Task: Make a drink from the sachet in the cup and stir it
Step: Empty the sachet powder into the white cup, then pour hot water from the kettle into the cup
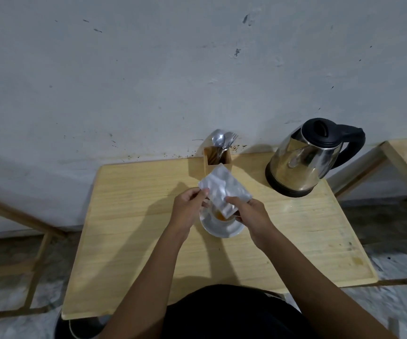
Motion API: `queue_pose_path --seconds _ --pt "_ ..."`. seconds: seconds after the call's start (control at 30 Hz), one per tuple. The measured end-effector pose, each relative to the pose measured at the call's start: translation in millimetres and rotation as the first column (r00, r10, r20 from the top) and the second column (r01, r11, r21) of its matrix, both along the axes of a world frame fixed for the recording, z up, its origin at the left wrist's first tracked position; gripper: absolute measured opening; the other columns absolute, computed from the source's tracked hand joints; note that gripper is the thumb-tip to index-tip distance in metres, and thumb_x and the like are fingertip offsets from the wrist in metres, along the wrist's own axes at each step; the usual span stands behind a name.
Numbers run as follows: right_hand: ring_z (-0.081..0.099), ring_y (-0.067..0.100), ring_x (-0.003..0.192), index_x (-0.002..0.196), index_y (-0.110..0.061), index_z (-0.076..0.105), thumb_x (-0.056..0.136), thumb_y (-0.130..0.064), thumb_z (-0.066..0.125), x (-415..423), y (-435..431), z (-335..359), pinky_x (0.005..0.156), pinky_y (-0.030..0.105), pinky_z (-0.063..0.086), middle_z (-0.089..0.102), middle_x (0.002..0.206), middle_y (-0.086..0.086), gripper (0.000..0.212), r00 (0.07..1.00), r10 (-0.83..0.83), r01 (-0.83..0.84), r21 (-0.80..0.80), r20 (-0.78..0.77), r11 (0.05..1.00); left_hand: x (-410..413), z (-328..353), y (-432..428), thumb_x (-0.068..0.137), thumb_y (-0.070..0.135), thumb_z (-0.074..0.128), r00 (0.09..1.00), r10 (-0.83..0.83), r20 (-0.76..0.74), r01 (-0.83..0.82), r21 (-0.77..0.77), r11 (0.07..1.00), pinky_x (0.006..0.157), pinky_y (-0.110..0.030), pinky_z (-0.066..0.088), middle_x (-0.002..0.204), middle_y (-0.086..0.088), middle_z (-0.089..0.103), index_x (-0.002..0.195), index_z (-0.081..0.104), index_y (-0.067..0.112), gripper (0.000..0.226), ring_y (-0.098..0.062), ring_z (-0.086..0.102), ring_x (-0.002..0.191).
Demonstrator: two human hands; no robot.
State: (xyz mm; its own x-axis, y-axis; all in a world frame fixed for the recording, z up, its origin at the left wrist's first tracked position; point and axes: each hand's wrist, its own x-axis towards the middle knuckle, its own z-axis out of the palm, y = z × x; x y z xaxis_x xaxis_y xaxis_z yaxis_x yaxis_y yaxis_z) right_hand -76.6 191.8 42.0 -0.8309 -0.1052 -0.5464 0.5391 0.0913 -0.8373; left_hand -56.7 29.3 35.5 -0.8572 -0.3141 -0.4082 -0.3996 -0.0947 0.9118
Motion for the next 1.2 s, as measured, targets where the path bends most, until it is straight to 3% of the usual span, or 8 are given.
queue_pose_path --seconds 0.17,0.3,0.43,0.57,0.7,0.87,1.0,1.2 --pt "0.064 0.002 0.067 0.076 -0.016 0.075 0.088 -0.031 0.066 7.3 -8.8 2.3 0.067 0.019 0.048 0.071 0.069 -0.01 0.02 0.974 0.178 -0.155 0.158 -0.143 0.975 5.4 -6.9 -11.8 0.093 0.027 0.054 0.979 0.203 0.017 -0.204 0.054 0.978 0.075 -0.034 0.053 0.087 -0.006 0.07 0.093 0.066 0.013 0.019 -0.018 0.066 0.077" --pt "0.062 0.008 0.093 0.102 -0.029 0.07 0.089 -0.042 0.06 5.6 -3.9 -11.9 0.075 0.028 0.052 0.069 0.103 -0.011 0.021 0.923 0.213 -0.04 0.473 -0.319 0.88 13.2 -16.9 -30.7 0.095 0.023 0.047 0.964 0.265 -0.003 -0.26 -0.197 0.945 0.065 -0.033 0.048 0.077 -0.005 0.061 0.095 0.06 0.007 0.021 -0.017 0.056 0.067" --pt "0.049 0.017 0.116 0.125 -0.029 0.057 0.085 -0.046 0.063 -1.0 5.8 -28.4 0.089 0.037 0.048 0.056 0.126 -0.004 0.044 0.873 0.358 -0.074 0.636 -0.331 0.768 20.8 -40.1 -50.2 0.092 0.013 0.047 0.976 0.216 0.027 -0.19 -0.375 0.907 0.061 -0.03 0.037 0.068 -0.007 0.051 0.086 0.057 -0.002 0.019 -0.018 0.045 0.061" --pt "0.046 0.018 0.119 0.131 -0.031 0.05 0.07 -0.065 0.055 -5.1 4.5 -41.0 0.09 0.038 0.047 0.054 0.131 -0.003 0.07 0.854 0.469 -0.211 0.677 -0.223 0.706 22.5 -63.1 -58.5 0.093 0.014 0.047 0.976 0.166 0.14 -0.084 -0.462 0.883 0.068 -0.029 0.039 0.077 -0.003 0.058 0.091 0.06 0.005 0.016 -0.023 0.053 0.074" --pt "0.049 0.017 0.116 0.135 -0.032 0.04 0.068 -0.068 0.064 -3.5 0.9 -43.1 0.084 0.039 0.05 0.049 0.13 -0.004 0.079 0.855 0.478 -0.213 0.705 -0.201 0.677 20.3 -78.7 -57.6 0.092 0.017 0.048 0.95 0.156 0.27 0.008 -0.522 0.853 0.076 -0.037 0.046 0.092 -0.011 0.064 0.094 0.059 0.008 0.015 -0.033 0.061 0.092" --pt "0.048 0.016 0.116 0.136 -0.032 0.035 0.068 -0.063 0.068 -5.5 -0.8 -42.4 0.077 0.034 0.047 0.043 0.133 -0.002 0.082 0.849 0.501 -0.238 0.725 -0.167 0.646 26.1 -86.1 -47.9 0.089 0.035 0.056 0.939 0.121 0.321 0.21 -0.816 0.538 0.094 -0.043 0.042 0.136 -0.015 0.044 0.139 0.039 0.012 0.057 -0.034 0.044 0.121" --pt "0.05 0.017 0.113 0.138 -0.03 0.035 0.069 -0.058 0.072 -6.4 -2.2 -42.6 0.076 0.034 0.048 0.039 0.135 -0.002 0.083 0.853 0.501 -0.245 0.739 -0.143 0.628 39.9 -97.7 -41.0 0.089 0.041 0.051 0.939 -0.074 0.336 0.341 -0.879 0.334 0.089 -0.041 0.042 0.128 -0.009 0.048 0.128 0.052 0.022 0.043 -0.03 0.045 0.113" --pt "0.052 0.017 0.111 0.138 -0.028 0.035 0.069 -0.055 0.073 -4.4 -3.7 -43.7 0.074 0.031 0.046 0.038 0.134 -0.002 0.083 0.855 0.492 -0.228 0.737 -0.16 0.636 45.1 -104.1 -40.2 0.085 0.042 0.05 0.934 -0.044 0.354 0.353 -0.901 0.253 0.08 -0.04 0.041 0.114 -0.007 0.054 0.107 0.059 0.021 0.031 -0.028 0.049 0.101"
